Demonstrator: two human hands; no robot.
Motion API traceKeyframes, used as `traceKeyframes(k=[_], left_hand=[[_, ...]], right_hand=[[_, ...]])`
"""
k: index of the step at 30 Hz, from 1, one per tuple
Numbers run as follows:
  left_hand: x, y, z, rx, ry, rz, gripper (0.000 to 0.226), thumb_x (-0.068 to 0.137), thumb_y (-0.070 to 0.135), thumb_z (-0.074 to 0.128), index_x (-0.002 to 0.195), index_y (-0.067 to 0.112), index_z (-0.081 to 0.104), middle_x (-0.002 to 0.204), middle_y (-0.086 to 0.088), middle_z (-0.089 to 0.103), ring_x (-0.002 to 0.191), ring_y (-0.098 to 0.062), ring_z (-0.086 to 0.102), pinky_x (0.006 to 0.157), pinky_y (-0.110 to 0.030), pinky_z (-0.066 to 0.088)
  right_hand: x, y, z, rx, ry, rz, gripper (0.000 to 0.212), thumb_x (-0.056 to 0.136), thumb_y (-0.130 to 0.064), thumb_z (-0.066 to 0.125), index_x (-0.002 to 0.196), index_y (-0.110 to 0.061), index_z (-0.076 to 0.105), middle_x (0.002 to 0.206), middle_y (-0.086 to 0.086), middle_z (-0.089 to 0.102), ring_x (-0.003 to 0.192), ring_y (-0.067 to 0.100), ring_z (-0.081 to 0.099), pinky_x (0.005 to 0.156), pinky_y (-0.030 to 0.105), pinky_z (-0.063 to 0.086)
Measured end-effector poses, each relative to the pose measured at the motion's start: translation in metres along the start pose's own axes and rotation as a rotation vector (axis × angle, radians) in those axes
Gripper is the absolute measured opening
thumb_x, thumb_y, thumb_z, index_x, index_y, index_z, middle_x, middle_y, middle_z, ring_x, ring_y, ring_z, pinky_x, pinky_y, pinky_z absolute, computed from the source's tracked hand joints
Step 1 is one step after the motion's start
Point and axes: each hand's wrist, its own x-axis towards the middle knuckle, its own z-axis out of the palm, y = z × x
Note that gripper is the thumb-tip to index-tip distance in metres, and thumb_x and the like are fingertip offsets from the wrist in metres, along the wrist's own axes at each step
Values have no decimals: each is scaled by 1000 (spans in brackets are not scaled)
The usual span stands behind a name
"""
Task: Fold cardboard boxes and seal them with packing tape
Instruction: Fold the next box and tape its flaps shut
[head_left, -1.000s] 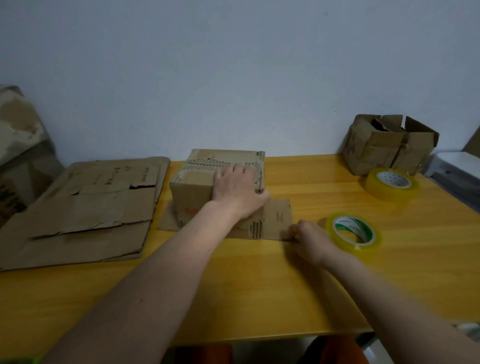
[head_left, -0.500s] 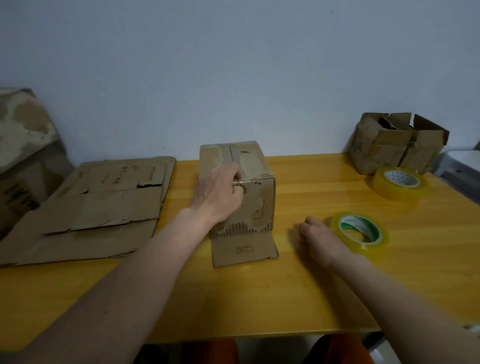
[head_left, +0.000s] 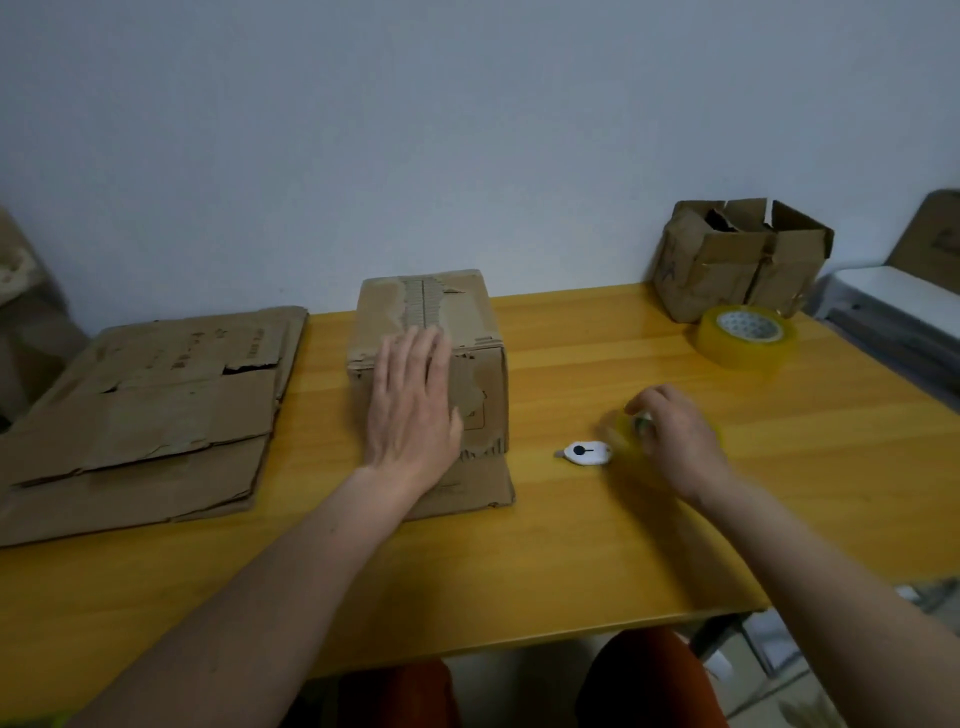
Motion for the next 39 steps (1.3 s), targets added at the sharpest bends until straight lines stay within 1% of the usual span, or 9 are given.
traceKeyframes(k=[4, 7, 10, 14, 20, 25, 28, 31, 39], left_hand=[[-10, 17, 6, -97, 64, -6, 91, 79, 16, 63, 152, 6, 11, 160, -17, 9, 149, -29, 3, 121, -42, -5], [-21, 41, 11, -296, 170, 147, 57, 85, 19, 48, 139, 3, 40, 140, -17, 43, 134, -27, 34, 115, -49, 27], [-28, 64, 18, -519, 47, 109, 30, 94, 17, 44, 115, 9, 64, 90, -7, 66, 86, -20, 58, 79, -47, 55], [-20, 83, 22, -593, -283, -67, 37, 99, 10, 44, 134, 20, 51, 81, -2, 61, 76, -21, 59, 72, -45, 51], [3, 117, 21, -642, -516, -121, 64, 91, -2, 50, 148, 17, 29, 145, 1, 36, 135, -16, 31, 111, -29, 31], [19, 134, 24, -758, -598, -203, 67, 91, -7, 47, 149, 21, 31, 155, 3, 29, 143, -18, 26, 109, -27, 32], [20, 135, 30, -851, -596, -251, 61, 89, -10, 46, 140, 22, 46, 146, 3, 45, 134, -17, 41, 92, -21, 39], [13, 137, 32, -907, -523, -279, 53, 83, -16, 44, 124, 13, 61, 124, -2, 62, 120, -17, 55, 95, -24, 44], [5, 125, 24, -995, -368, -313, 30, 83, -5, 56, 94, 22, 64, 91, 8, 63, 92, -10, 61, 81, -21, 52]], right_hand=[[-11, 18, 2, -72, -54, 37, 33, 89, -19, 59, 116, 0, 61, 123, 18, 54, 120, 33, 42, 101, 35, 32], [-16, 19, 0, -172, -108, -7, 48, 90, -42, 57, 125, -9, 58, 132, 10, 51, 128, 26, 35, 111, 33, 24], [-19, 20, -4, -240, -141, -27, 52, 89, -47, 57, 129, -14, 55, 136, 6, 48, 132, 24, 31, 114, 33, 18], [-24, 25, -8, -341, -184, -8, 44, 91, -38, 57, 130, -20, 52, 137, 4, 48, 132, 24, 32, 113, 34, 20], [-36, 33, -13, -186, -158, 43, 40, 93, -23, 57, 132, -20, 49, 142, 0, 44, 139, 22, 24, 115, 48, 16], [-35, 37, -24, -92, -101, -22, 40, 87, -17, 65, 126, -12, 57, 133, 6, 53, 131, 26, 35, 106, 40, 32], [-35, 36, -27, -62, -101, -44, 40, 86, -17, 67, 125, -11, 58, 132, 6, 52, 129, 25, 36, 105, 37, 32], [-35, 31, -29, -23, -90, -49, 43, 86, -18, 68, 127, -11, 57, 132, 7, 52, 129, 24, 36, 105, 35, 32], [-31, 11, -34, 83, -109, -57, 43, 85, -18, 69, 125, -9, 58, 132, 6, 53, 127, 21, 37, 102, 26, 29]])
